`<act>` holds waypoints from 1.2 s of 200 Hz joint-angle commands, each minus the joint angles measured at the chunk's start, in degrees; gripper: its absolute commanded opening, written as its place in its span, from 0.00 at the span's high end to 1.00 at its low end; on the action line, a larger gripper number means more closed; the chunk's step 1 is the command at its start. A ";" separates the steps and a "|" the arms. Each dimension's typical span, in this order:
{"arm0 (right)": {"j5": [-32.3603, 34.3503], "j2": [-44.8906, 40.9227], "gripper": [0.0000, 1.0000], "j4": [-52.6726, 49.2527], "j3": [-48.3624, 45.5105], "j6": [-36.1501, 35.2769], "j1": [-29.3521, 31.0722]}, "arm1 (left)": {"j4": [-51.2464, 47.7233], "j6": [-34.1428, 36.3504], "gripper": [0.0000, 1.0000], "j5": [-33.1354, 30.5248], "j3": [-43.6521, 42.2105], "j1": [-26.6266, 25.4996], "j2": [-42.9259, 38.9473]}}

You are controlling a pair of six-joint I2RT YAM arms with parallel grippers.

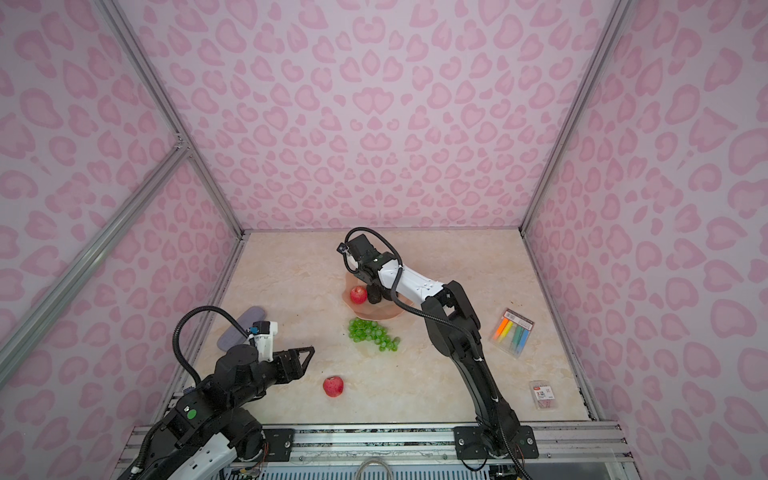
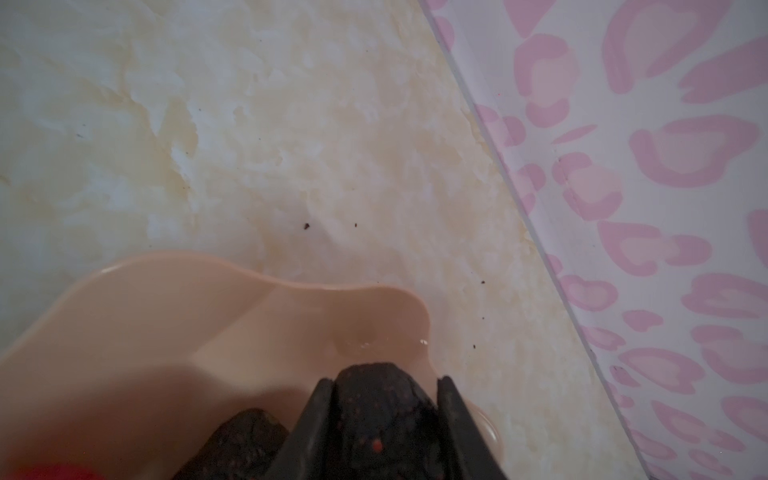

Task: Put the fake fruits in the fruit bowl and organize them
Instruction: 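Place the third avocado in the bowl with the right gripper, then grasp the second red apple with the left gripper while the right gripper withdraws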

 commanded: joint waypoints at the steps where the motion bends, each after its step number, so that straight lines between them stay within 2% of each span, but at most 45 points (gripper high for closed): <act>1: -1.41 2.65 0.71 0.46 1.68 -2.99 -0.10 | 1.06 -2.11 0.14 4.60 -0.83 -0.04 1.46; 54: -3.90 3.44 0.47 -0.51 2.99 -2.42 -0.55 | 1.26 -3.93 0.18 10.00 -3.58 -0.19 3.08; 97: -8.21 -5.52 0.26 2.80 -0.37 2.08 -0.53 | 1.18 -4.99 0.18 11.18 -4.88 -0.22 0.91; 125: -9.72 -14.11 0.21 5.31 -5.44 9.51 -0.56 | 1.87 -4.89 0.19 12.34 -5.07 -0.61 2.02; 147: -11.78 -23.23 0.18 9.16 -15.11 15.99 -0.33 | 2.95 -4.44 0.19 12.28 -4.82 -2.02 4.35; 188: -12.60 -40.01 0.14 15.61 -34.93 26.38 -0.29 | 4.53 -3.96 0.19 7.40 -3.40 -9.05 11.88; 240: -11.37 -53.91 0.11 13.82 -46.84 34.91 -1.12 | 8.09 -4.13 0.19 3.57 -4.69 -13.21 18.05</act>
